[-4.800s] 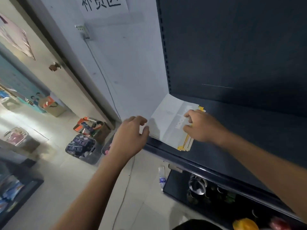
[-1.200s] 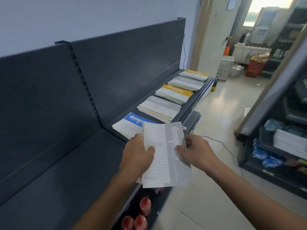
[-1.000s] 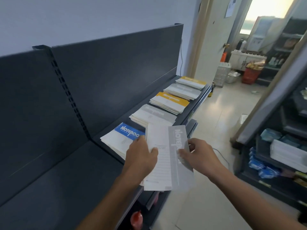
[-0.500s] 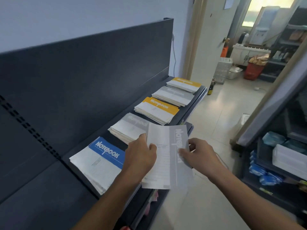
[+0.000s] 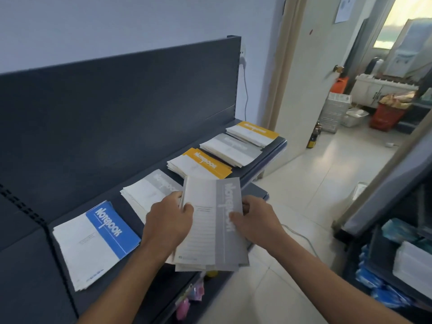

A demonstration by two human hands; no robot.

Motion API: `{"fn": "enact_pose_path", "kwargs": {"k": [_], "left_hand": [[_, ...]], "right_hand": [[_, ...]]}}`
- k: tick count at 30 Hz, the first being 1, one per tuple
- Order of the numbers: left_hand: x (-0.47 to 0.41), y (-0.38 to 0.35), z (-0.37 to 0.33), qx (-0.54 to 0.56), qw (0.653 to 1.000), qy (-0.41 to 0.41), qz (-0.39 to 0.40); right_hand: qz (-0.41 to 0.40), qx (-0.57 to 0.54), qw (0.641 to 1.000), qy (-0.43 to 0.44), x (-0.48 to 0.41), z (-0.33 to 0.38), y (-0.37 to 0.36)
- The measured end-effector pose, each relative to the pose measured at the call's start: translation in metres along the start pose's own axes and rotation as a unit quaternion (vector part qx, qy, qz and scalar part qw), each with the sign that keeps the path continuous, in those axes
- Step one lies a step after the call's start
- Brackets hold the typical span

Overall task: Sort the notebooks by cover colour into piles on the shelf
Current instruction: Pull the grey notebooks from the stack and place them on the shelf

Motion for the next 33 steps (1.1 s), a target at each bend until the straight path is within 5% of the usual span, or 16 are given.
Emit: {"fn": "enact_pose_path", "kwargs": {"k": [13, 33], "left_hand": [[-0.079, -0.011, 0.041, 0.066, 0.987, 0.131, -0.06], [-0.112, 0.003, 0.106, -0.089, 0.963, 0.227, -0.117]], "right_hand": [[0.102, 0.059, 0.992, 0.055, -0.111, 0.046, -0.03], [0.203, 0.17, 0.943, 0.199, -0.203, 0.132, -0.13]]}}
Point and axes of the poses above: each hand's wrist, its own x-axis away from the middle knuckle, its own y-axis out of the back of the hand, z = x × y, the point moved 2 cm from there along -x, towards the middle knuckle, and after that the axes turned 8 degrees about -y, right-handed, at the moved point
